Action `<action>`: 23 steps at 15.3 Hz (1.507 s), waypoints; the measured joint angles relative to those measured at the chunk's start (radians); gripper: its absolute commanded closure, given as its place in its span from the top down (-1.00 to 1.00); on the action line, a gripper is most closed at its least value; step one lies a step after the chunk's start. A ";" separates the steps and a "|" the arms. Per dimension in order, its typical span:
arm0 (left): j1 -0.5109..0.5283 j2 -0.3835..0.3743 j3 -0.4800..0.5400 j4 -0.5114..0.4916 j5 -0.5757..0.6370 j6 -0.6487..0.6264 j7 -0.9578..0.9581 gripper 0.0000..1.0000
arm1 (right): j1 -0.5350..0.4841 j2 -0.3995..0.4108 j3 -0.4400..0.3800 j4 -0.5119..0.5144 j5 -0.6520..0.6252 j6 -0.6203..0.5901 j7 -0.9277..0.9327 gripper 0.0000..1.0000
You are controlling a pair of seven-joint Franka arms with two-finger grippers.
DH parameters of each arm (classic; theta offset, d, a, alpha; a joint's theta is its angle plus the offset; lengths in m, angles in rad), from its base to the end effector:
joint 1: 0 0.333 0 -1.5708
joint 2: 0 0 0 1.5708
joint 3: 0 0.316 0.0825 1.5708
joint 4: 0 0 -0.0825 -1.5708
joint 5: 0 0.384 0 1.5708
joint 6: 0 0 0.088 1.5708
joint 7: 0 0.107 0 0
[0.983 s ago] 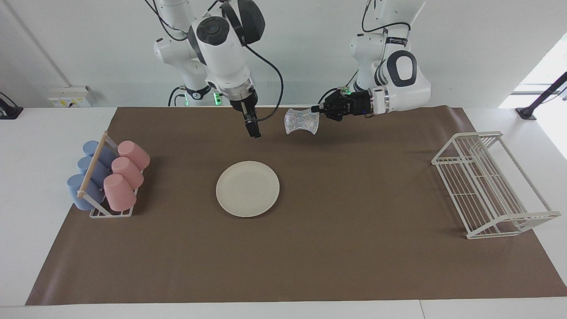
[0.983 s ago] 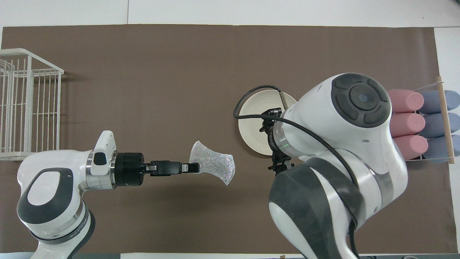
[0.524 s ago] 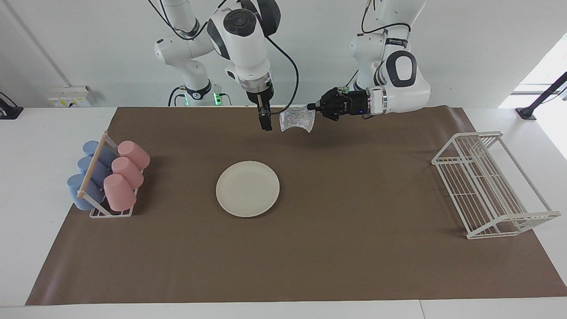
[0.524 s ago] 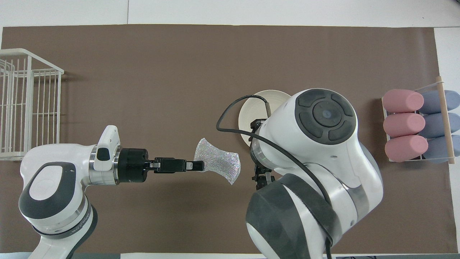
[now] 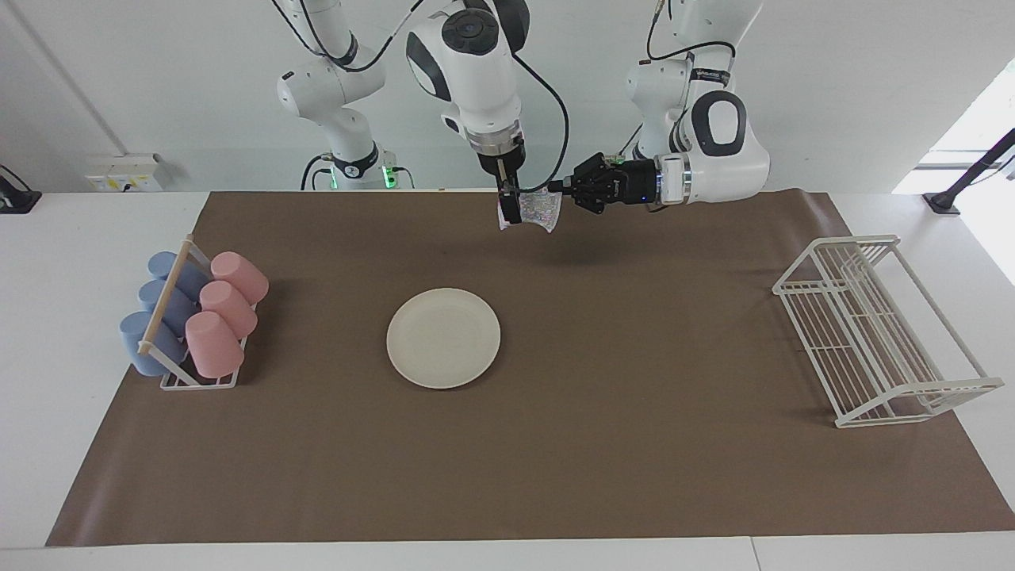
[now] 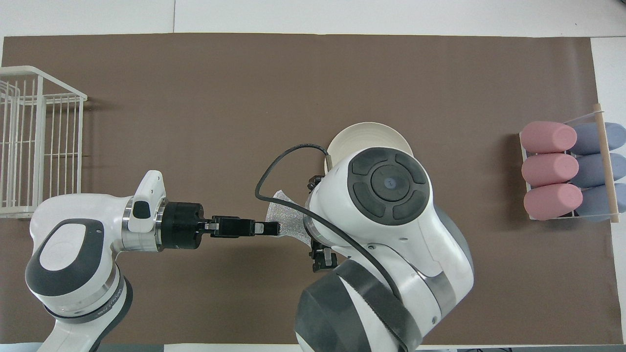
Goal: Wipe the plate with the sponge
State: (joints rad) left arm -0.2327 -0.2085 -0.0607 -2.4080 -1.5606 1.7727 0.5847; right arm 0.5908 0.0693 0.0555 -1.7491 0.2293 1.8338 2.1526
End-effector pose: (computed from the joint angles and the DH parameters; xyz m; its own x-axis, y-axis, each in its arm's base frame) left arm 0.4160 -0.2175 0.4348 0.9912 -0.1289 -0.0310 0.0126 -0.1412 0.9899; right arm 0.4580 0.3674 0.5249 -0.0052 -0.9814 -0.1920 -0.9931 -0.0174 0.1159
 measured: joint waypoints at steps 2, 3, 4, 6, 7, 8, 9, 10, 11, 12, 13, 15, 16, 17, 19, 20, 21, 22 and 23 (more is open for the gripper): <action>0.000 0.000 0.000 0.000 0.002 -0.001 0.000 -1.00 | 0.000 0.005 -0.001 0.000 0.000 0.027 0.014 0.18; 0.000 0.001 0.000 0.000 0.003 -0.002 0.000 -1.00 | 0.000 0.006 -0.001 0.000 0.000 0.032 0.022 -0.32; 0.000 0.001 0.000 0.001 0.004 -0.003 0.000 -1.00 | 0.000 0.006 -0.001 0.000 0.000 0.034 0.024 -0.52; 0.000 0.001 0.000 0.001 0.004 -0.004 0.000 -1.00 | 0.000 0.006 -0.001 0.000 0.000 0.050 0.025 -0.88; 0.000 0.001 0.000 0.002 0.004 -0.004 0.000 -1.00 | 0.000 0.006 -0.001 0.000 0.000 0.056 0.025 -1.00; 0.000 0.001 0.000 0.002 0.004 -0.004 0.000 -1.00 | 0.000 0.006 -0.001 0.000 0.000 0.056 0.025 -1.00; 0.000 0.001 0.000 0.003 0.004 -0.004 0.000 -1.00 | 0.000 0.006 -0.001 0.000 0.001 0.057 0.025 -1.00; 0.000 0.002 0.001 0.004 0.004 -0.004 0.000 -1.00 | 0.000 0.006 -0.001 0.000 0.001 0.059 0.026 -1.00; 0.000 0.002 0.001 0.005 0.004 -0.004 0.000 -1.00 | 0.000 0.006 -0.001 0.000 0.001 0.061 0.027 -1.00; 0.000 0.003 0.001 0.005 0.004 -0.004 0.000 -1.00 | 0.000 0.006 -0.001 0.000 0.001 0.061 0.027 -1.00; 0.000 0.003 0.001 0.006 0.004 -0.004 0.000 -1.00 | 0.000 0.006 -0.001 0.000 0.001 0.061 0.027 -1.00; 0.000 0.004 0.001 0.006 0.004 -0.004 0.000 -1.00 | 0.000 0.006 -0.001 0.000 0.001 0.061 0.028 -1.00; 0.000 0.004 0.001 0.006 0.004 -0.004 0.000 -1.00 | 0.000 0.006 -0.001 0.000 0.001 0.061 0.028 -1.00; 0.000 0.004 0.001 0.006 0.004 -0.004 0.000 -1.00 | 0.000 0.006 0.000 -0.002 0.001 0.061 0.024 -1.00; 0.000 0.006 0.001 0.006 0.009 -0.004 0.000 0.99 | 0.001 0.006 0.000 -0.006 0.001 0.061 0.004 -1.00; 0.000 0.006 0.000 0.006 0.012 -0.005 0.000 1.00 | 0.000 0.006 0.000 -0.008 0.001 0.061 -0.002 -1.00; 0.000 0.006 0.000 0.007 0.016 -0.007 0.000 1.00 | 0.000 0.007 -0.001 -0.009 0.001 0.061 -0.006 -1.00; 0.000 0.006 0.001 0.007 0.019 -0.007 0.000 1.00 | 0.000 0.007 -0.001 -0.011 0.000 0.061 -0.017 -1.00; 0.000 0.006 0.001 0.007 0.020 -0.007 -0.001 1.00 | 0.000 0.007 -0.001 -0.015 0.000 0.061 -0.037 -1.00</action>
State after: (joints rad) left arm -0.2327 -0.2023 -0.0601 -2.4005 -1.5403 1.7654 0.5835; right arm 0.5909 0.0761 0.0543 -1.7643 0.2295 1.8953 2.1154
